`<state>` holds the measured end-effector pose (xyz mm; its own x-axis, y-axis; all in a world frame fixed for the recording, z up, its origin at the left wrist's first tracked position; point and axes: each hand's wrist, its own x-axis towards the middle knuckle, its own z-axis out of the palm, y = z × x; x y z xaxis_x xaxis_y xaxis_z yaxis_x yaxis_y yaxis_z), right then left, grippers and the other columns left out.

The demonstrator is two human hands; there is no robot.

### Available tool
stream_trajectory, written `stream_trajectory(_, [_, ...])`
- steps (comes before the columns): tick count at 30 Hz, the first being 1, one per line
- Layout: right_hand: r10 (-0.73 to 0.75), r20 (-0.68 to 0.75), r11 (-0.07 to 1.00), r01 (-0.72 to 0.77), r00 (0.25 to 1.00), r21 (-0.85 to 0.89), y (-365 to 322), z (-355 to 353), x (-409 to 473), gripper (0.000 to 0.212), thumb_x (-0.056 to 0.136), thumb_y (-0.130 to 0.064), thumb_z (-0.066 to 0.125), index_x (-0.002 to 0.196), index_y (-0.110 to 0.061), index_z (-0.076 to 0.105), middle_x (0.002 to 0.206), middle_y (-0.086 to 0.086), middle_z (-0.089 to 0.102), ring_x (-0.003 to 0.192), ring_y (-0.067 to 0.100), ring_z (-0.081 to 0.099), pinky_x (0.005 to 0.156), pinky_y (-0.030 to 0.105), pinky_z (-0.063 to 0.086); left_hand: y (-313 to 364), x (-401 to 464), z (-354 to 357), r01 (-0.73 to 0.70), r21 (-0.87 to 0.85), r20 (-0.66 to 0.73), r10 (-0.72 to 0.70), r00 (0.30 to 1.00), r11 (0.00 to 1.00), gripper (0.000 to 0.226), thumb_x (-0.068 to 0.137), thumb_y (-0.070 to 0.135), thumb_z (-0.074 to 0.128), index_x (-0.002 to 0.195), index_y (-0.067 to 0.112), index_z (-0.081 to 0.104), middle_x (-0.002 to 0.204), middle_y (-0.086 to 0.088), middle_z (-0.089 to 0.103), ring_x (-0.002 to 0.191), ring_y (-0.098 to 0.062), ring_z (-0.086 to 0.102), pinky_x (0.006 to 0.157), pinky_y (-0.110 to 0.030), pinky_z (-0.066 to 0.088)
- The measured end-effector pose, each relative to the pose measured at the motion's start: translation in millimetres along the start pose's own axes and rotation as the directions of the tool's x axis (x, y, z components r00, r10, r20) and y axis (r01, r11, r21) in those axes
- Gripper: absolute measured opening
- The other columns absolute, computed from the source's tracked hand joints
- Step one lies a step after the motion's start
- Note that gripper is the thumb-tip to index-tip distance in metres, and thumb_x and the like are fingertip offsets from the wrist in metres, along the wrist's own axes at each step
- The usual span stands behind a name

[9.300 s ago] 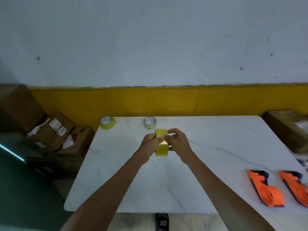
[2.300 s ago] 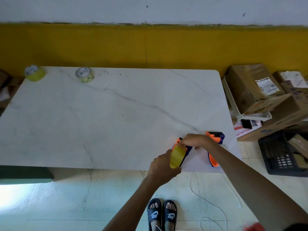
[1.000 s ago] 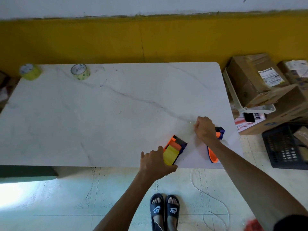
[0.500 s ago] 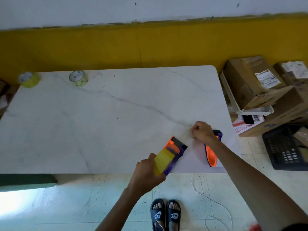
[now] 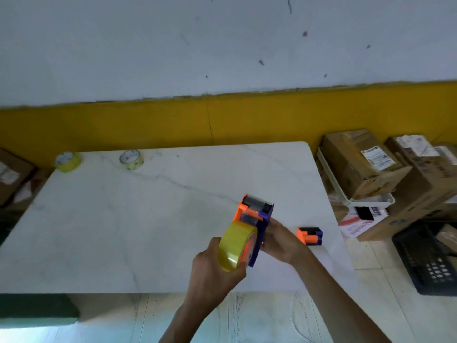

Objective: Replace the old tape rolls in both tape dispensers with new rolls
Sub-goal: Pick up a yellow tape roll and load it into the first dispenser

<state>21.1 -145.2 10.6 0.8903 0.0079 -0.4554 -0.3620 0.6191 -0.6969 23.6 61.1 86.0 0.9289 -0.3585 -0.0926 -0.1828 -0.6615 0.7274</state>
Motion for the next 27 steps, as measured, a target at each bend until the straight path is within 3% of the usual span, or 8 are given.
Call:
stream_trajectory(3, [-0.071, -0.063, 0.991, 0.078, 0.995, 0.108, -4, 14, -9, 0.04, 0.076, -0.028, 0.074, 0.109, -0.007, 0.07, 0.106, 0.018, 0.067, 0.098, 0.033, 0.062, 0.093, 0.042, 0.046, 21, 4, -3, 0.019, -0.026, -0.036, -0.02, 0.999, 0.999, 0.042, 0.068, 0.052, 0.075, 0.091, 0.024, 0.054, 0.066, 0.005, 0.066, 0.062, -0.012, 0.064, 0.056, -0.032, 0.054])
stream_trajectory(5, [-0.097, -0.132, 0.975, 0.121, 0.986, 0.187, -2, 21, -17, 0.024, 0.086, -0.023, 0.057, 0.096, -0.008, 0.073, 0.092, 0.012, 0.073, 0.085, 0.026, 0.07, 0.078, 0.037, 0.055, 32, 8, 0, 0.027, -0.015, -0.054, -0.027, 0.998, 1.0, 0.044, 0.067, 0.055, 0.073, 0.088, 0.022, 0.054, 0.064, 0.004, 0.065, 0.061, -0.013, 0.063, 0.055, -0.03, 0.051])
stream_trajectory(7, [-0.083, -0.204, 0.959, 0.134, 0.975, 0.251, 4, 20, -23, 0.032, 0.091, -0.029, 0.05, 0.092, -0.008, 0.074, 0.088, 0.01, 0.071, 0.079, 0.024, 0.07, 0.068, 0.034, 0.055, 39, 11, 9, 0.049, 0.015, -0.063, -0.048, 0.997, 0.999, 0.046, 0.066, 0.057, 0.071, 0.086, 0.02, 0.053, 0.063, 0.005, 0.063, 0.061, -0.014, 0.062, 0.055, -0.03, 0.05])
stream_trajectory(11, [0.007, -0.304, 0.942, 0.096, 0.953, 0.322, 30, 12, -22, 0.059, 0.096, -0.052, 0.039, 0.118, -0.004, 0.067, 0.117, 0.021, 0.067, 0.099, 0.034, 0.067, 0.077, 0.04, 0.056, 39, 21, 37, 0.162, 0.036, -0.015, -0.162, 0.987, 0.986, 0.053, 0.065, 0.064, 0.066, 0.087, 0.017, 0.053, 0.07, 0.005, 0.061, 0.065, -0.015, 0.061, 0.051, -0.028, 0.045])
stream_trajectory(14, [0.093, -0.391, 0.924, 0.068, 0.916, 0.377, 52, 5, -22, 0.054, 0.094, -0.053, 0.044, 0.101, -0.005, 0.067, 0.107, 0.023, 0.067, 0.091, 0.036, 0.068, 0.069, 0.039, 0.057, 30, 29, 62, 0.255, 0.092, 0.042, -0.26, 0.965, 0.963, 0.062, 0.063, 0.069, 0.063, 0.088, 0.013, 0.056, 0.076, 0.002, 0.062, 0.072, -0.02, 0.064, 0.057, -0.029, 0.05])
stream_trajectory(17, [0.171, -0.454, 0.915, 0.029, 0.875, 0.402, 72, -7, -20, 0.059, 0.094, -0.053, 0.045, 0.114, -0.002, 0.063, 0.102, 0.025, 0.07, 0.089, 0.038, 0.068, 0.072, 0.044, 0.055, 19, 40, 85, 0.308, 0.162, 0.104, -0.326, 0.939, 0.938, 0.06, 0.064, 0.066, 0.063, 0.086, 0.011, 0.06, 0.08, -0.001, 0.065, 0.074, -0.021, 0.067, 0.062, -0.03, 0.055])
stream_trajectory(23, [0.285, -0.42, 0.886, -0.07, 0.862, 0.458, 91, -20, -16, 0.064, 0.096, -0.054, 0.04, 0.122, 0.001, 0.059, 0.097, 0.022, 0.073, 0.093, 0.036, 0.066, 0.075, 0.045, 0.054, 9, 55, 112, 0.252, 0.285, 0.195, -0.313, 0.93, 0.925, 0.049, 0.069, 0.061, 0.064, 0.081, 0.014, 0.059, 0.084, -0.003, 0.067, 0.079, -0.022, 0.068, 0.059, -0.025, 0.048])
stream_trajectory(27, [0.424, -0.479, 0.895, -0.275, 0.769, 0.35, 96, -30, -20, 0.083, 0.095, -0.064, 0.029, 0.118, 0.011, 0.055, 0.105, 0.03, 0.066, 0.098, 0.042, 0.065, 0.079, 0.05, 0.054, -1, 59, 116, 0.223, 0.334, 0.214, -0.304, 0.928, 0.916, 0.046, 0.069, 0.055, 0.065, 0.082, 0.012, 0.057, 0.079, -0.002, 0.062, 0.075, -0.022, 0.064, 0.058, -0.024, 0.045])
